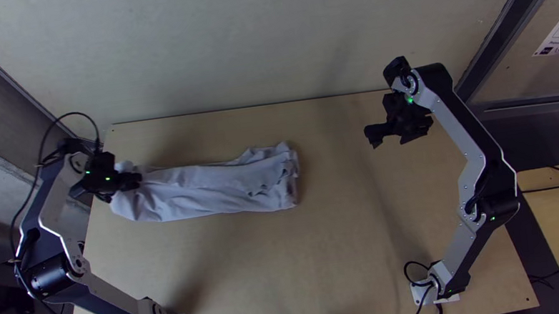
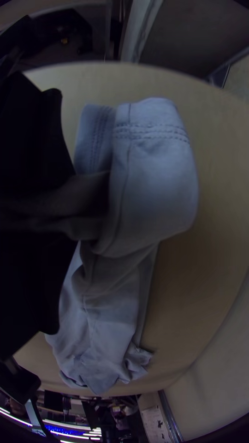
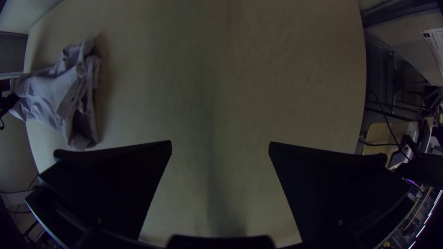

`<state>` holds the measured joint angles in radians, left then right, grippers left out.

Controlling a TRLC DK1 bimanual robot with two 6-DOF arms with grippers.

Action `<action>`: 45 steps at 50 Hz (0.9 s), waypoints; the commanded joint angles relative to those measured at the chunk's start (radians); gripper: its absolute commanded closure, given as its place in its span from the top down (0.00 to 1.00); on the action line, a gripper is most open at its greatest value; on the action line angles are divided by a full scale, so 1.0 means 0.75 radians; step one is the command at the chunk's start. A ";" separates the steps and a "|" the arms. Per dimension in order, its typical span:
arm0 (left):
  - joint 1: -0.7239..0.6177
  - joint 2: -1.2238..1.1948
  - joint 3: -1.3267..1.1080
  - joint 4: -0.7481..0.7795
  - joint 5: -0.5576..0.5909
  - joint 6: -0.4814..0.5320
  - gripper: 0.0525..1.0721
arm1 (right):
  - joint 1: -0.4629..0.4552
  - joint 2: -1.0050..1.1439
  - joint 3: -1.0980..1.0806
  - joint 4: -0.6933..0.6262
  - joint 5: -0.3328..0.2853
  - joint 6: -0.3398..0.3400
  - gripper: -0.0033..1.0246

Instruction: Fold the t-shirt

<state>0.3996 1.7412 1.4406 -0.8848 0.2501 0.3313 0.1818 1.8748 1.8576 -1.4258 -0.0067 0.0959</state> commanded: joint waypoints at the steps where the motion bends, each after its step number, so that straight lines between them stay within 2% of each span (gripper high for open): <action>1: 0.064 -0.051 0.081 -0.060 -0.065 0.135 0.03 | -0.017 -0.049 0.016 0.030 0.017 -0.024 0.96; 12: 0.048 -0.119 0.198 -0.201 -0.248 0.209 0.03 | -0.024 -0.053 0.027 0.038 0.017 -0.026 0.96; 16: -0.013 -0.164 0.251 -0.272 -0.252 0.205 0.03 | -0.021 -0.060 0.021 0.038 0.015 -0.028 0.96; 28: -0.269 -0.195 0.413 -0.426 -0.299 0.074 0.03 | -0.028 -0.084 0.002 0.038 0.015 -0.036 0.96; 34: -0.418 -0.186 0.433 -0.436 -0.387 -0.002 0.03 | -0.044 -0.098 -0.004 0.038 0.013 -0.040 0.96; 45: -0.674 -0.113 0.515 -0.495 -0.434 -0.166 0.03 | -0.075 -0.133 -0.037 0.038 0.013 -0.042 0.96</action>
<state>-0.0360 1.6306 1.7748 -1.2327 -0.0586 0.2802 0.1413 1.8122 1.8576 -1.3960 -0.0071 0.0765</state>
